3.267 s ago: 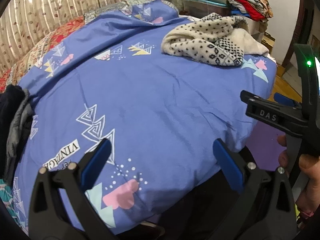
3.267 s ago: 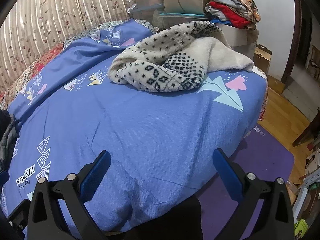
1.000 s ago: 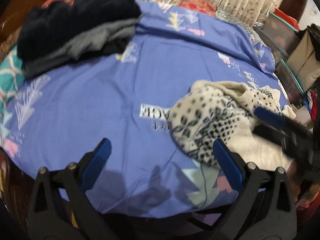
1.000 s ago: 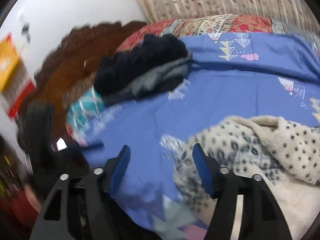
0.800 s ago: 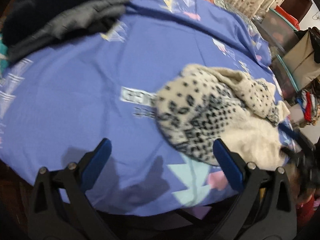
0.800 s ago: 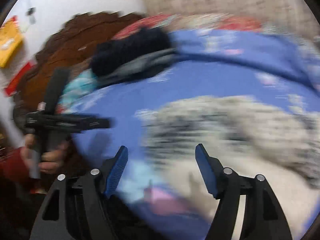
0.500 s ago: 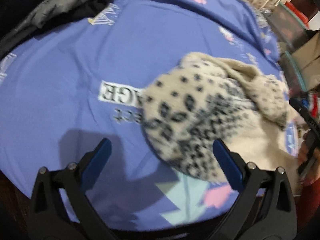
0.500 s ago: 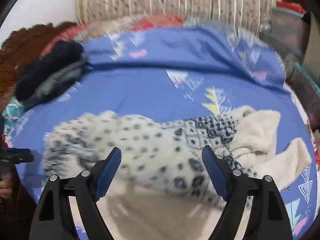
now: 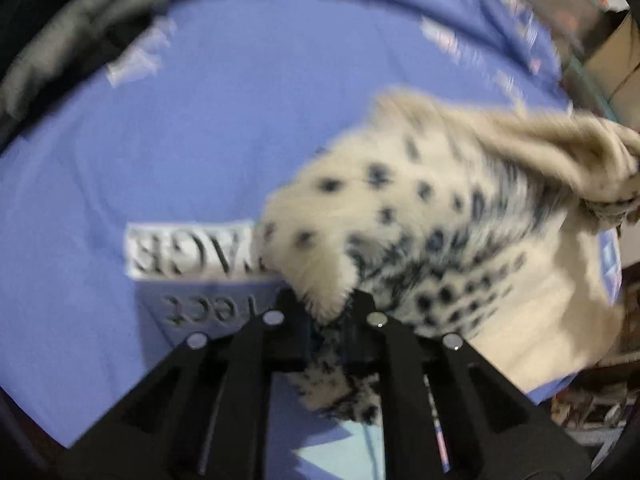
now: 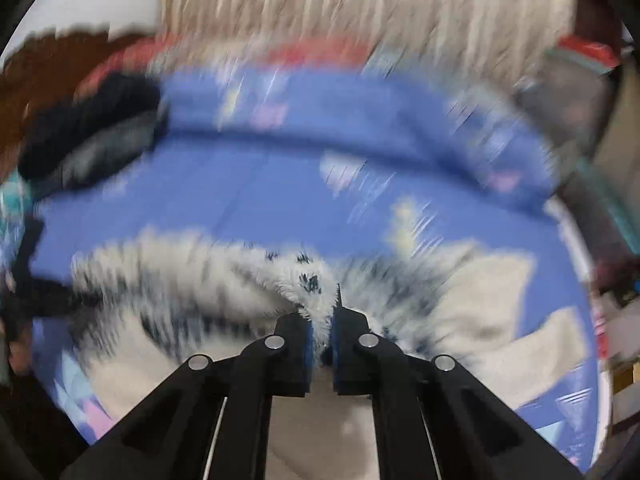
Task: Fold large clothes
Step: 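Lift the sweater with both tools and lay it flat on the duvet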
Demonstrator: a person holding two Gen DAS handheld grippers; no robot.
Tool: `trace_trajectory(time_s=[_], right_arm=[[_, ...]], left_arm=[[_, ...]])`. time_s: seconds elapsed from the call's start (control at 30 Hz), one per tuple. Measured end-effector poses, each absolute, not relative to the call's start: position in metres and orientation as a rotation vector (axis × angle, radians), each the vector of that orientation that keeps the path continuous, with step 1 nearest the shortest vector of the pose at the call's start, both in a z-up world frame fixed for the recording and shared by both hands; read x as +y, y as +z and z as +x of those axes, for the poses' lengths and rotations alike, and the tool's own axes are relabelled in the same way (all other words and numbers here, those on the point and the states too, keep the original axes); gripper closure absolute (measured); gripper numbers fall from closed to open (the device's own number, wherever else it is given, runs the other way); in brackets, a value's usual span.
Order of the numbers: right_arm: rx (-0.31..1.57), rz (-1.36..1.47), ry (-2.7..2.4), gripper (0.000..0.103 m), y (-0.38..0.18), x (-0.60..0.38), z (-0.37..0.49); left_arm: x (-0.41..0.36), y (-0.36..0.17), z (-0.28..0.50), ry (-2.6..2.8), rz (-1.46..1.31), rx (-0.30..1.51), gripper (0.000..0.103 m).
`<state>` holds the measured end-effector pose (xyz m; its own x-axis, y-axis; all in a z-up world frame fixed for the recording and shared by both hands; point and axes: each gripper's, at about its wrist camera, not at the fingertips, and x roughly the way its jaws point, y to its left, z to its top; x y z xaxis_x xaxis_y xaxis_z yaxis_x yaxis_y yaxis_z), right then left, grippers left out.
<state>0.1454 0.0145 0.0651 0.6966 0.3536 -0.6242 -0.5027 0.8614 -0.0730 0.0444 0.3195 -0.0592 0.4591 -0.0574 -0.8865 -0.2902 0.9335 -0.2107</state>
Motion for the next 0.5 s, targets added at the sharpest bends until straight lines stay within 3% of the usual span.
trace_trajectory(time_s=[0.13, 0.33, 0.5], right_arm=[[0.408, -0.142, 0.444, 0.071, 0.169, -0.018, 0.111], [0.075, 0.033, 0.422, 0.071, 0.299, -0.076, 0.04], [-0.029, 0.134, 0.489, 0.071, 0.356, -0.108, 0.004]], left_arm=[[0.335, 0.027, 0.025, 0.089, -0.392, 0.884, 0.095], [0.345, 0.225, -0.056, 0.101, -0.294, 0.401, 0.096], [0.332, 0.332, -0.131, 0.148, -0.181, 0.141, 0.096]])
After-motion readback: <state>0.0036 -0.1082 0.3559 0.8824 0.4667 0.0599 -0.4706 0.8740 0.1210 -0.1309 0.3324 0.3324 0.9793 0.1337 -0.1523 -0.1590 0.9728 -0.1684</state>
